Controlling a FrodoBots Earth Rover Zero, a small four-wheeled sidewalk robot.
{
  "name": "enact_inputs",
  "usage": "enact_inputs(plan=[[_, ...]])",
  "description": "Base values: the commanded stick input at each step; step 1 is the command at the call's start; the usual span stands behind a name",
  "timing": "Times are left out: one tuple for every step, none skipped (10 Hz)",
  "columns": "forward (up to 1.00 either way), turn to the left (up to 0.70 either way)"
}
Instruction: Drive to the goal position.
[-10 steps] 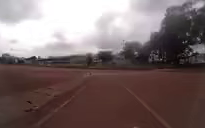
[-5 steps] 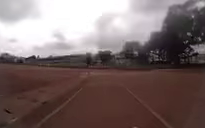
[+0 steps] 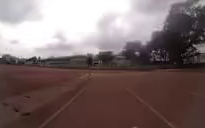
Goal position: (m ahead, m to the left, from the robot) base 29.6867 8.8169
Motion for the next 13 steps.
enact_inputs(plan=[[1.0,-0.37],[1.0,-0.4],[1.0,-0.4],[1.0,-0.4],[1.0,-0.4],[1.0,0.0],[1.0,0.0],[1.0,0.0],[1.0,0.0],[1.0,0.0],[1.0,0.0],[1.0,0.0],[1.0,0.0]])
